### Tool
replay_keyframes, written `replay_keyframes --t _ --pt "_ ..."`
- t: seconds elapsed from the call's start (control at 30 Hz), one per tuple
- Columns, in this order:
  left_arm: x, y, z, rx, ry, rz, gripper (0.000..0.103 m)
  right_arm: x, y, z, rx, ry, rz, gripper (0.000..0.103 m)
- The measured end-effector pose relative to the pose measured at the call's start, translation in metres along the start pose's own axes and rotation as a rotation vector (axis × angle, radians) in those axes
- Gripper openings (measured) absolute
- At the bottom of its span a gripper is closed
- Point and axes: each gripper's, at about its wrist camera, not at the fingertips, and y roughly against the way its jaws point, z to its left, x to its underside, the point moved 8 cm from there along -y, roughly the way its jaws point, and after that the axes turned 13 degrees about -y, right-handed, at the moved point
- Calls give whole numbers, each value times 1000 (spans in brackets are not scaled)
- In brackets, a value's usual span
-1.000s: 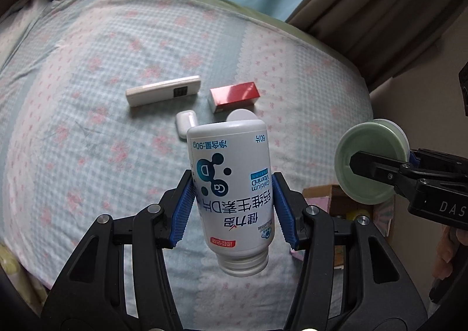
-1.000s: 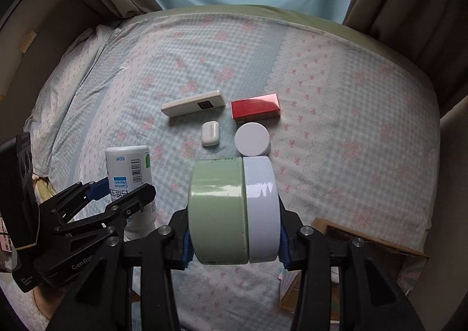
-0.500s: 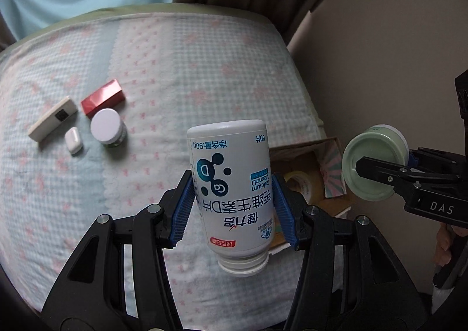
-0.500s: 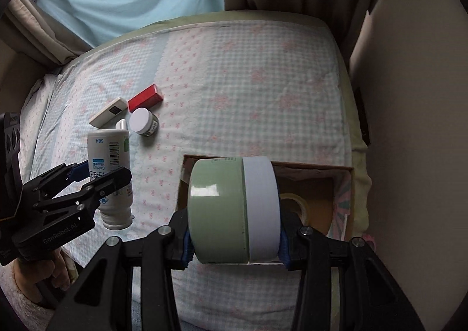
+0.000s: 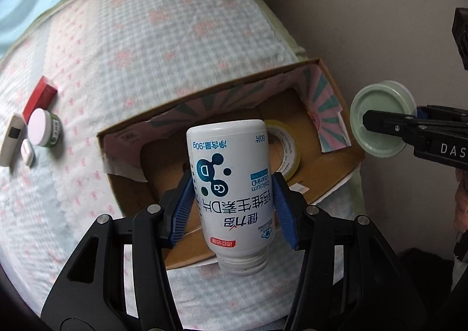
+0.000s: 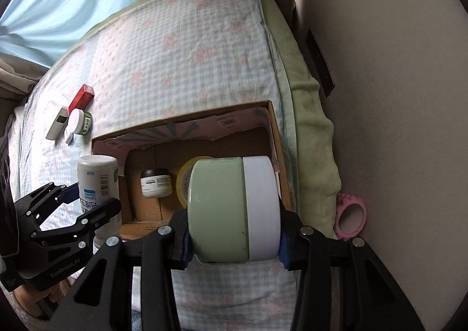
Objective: Organize rigid objects
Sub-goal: 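Carry the pill bottle with the left tool while the right tool carries the green jar to the box, then open both tools to drop the bottle and green jar into the box, then move both tools back toward the red box and remaining items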
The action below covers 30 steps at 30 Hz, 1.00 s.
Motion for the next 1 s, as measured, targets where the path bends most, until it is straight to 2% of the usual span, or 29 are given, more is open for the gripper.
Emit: replay_keyframes --t 0.17,0.43,0.5,0.53,0.57,0.6,0.63,0.67,0.7,0.8,1.0 --pt "7 -42 -10 -41 -111 85 48 9 -36 -9 11 -7 6 40" --pt "7 -69 -11 -69 -215 135 48 17 -71 -10 13 -26 16 40" --pt "5 -70 -12 -55 -225 141 49 16 -76 -11 27 -37 21 41" --pt "3 -68 -13 -37 -216 133 52 15 -79 -10 32 -33 25 41" --pt "2 -65 -13 -16 -206 121 61 15 -80 -9 33 -25 29 43" --pt "1 -60 -13 -9 -200 107 99 14 -79 -8 30 -21 25 56" --pt "-1 -54 -12 -10 -196 83 103 11 -74 -8 21 -25 -4 86" --pt "0 -50 -11 -7 -194 72 103 10 -67 -3 -48 -36 -23 100" --pt "1 -46 -9 0 -188 68 103 8 -61 -2 -82 -52 -52 103" --pt "10 -41 0 -8 -164 68 103 4 -45 -6 -89 -77 -125 103" --pt "22 -32 12 -16 -117 74 103 4 -38 -10 -86 -84 -130 103"
